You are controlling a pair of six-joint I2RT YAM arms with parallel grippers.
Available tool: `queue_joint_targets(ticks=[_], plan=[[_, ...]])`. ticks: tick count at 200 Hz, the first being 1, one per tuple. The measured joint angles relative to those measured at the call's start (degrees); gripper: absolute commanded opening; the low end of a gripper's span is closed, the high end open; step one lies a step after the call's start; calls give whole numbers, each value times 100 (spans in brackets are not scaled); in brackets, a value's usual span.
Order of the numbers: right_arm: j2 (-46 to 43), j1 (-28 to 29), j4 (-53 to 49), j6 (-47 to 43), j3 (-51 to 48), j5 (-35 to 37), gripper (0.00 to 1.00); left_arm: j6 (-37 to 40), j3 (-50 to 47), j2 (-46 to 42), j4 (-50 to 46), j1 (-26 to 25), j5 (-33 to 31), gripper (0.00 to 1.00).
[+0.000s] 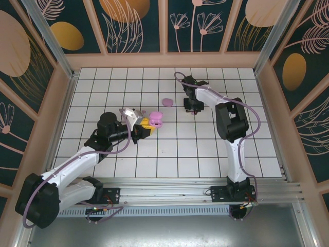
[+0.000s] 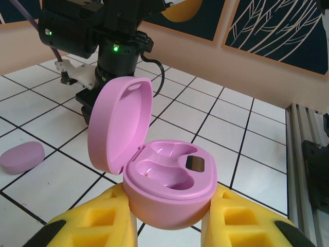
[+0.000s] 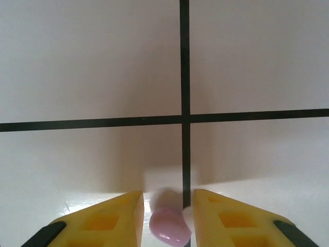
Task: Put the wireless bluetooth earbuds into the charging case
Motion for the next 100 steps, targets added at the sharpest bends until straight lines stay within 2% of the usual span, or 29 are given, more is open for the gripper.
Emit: queue_joint_targets(ticks=[46,100], plan=[[15,-39,20,-2,0,-59,30,31,0,0,-2,0,-2,6],[-7,-83,188,-219,-175,-304,36,44,0,0,-4,0,-4,6]])
